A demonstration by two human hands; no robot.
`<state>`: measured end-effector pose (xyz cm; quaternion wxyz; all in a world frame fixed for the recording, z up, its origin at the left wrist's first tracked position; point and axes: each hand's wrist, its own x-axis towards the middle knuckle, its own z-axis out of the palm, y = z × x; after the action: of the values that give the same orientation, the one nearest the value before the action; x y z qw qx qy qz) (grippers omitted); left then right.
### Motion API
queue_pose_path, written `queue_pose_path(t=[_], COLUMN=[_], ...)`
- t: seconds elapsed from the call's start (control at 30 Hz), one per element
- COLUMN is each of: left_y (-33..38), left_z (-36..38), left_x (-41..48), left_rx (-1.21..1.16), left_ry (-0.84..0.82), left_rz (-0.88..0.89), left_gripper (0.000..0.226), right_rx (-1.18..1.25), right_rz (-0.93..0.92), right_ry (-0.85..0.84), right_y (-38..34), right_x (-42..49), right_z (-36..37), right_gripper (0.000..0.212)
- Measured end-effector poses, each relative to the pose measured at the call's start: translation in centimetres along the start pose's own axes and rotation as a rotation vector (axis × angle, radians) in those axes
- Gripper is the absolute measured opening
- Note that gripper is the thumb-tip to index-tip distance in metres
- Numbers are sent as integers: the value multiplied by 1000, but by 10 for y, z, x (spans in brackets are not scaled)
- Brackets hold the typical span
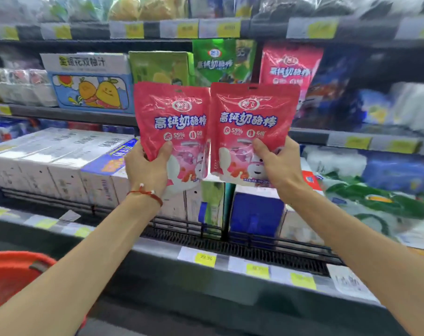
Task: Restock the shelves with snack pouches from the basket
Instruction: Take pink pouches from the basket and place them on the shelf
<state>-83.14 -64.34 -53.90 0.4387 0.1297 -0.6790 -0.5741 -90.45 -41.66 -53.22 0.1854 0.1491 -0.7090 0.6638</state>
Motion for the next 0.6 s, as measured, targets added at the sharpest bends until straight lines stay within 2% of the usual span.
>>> queue_pose_path(t=[0.13, 0.33, 0.47, 0.6], left_y=[13, 33, 42, 46], left_z=[41, 85, 107, 125], left_x=[3, 14, 24, 36], left_rx=[-1, -32, -38, -23], left_ry=[-19, 39, 55, 8], left_rz=[26, 83, 75, 92], left_gripper=[7, 17, 19, 5], right_rx=[6, 51, 40, 83], right_rz=[-21, -53, -31, -6], right_ry=[32, 106, 38, 2], right_y=[4, 4, -3, -7], right_x=[40, 101, 134, 163], right_z=[-38, -70, -81, -85], right_gripper=[15, 14, 12, 21])
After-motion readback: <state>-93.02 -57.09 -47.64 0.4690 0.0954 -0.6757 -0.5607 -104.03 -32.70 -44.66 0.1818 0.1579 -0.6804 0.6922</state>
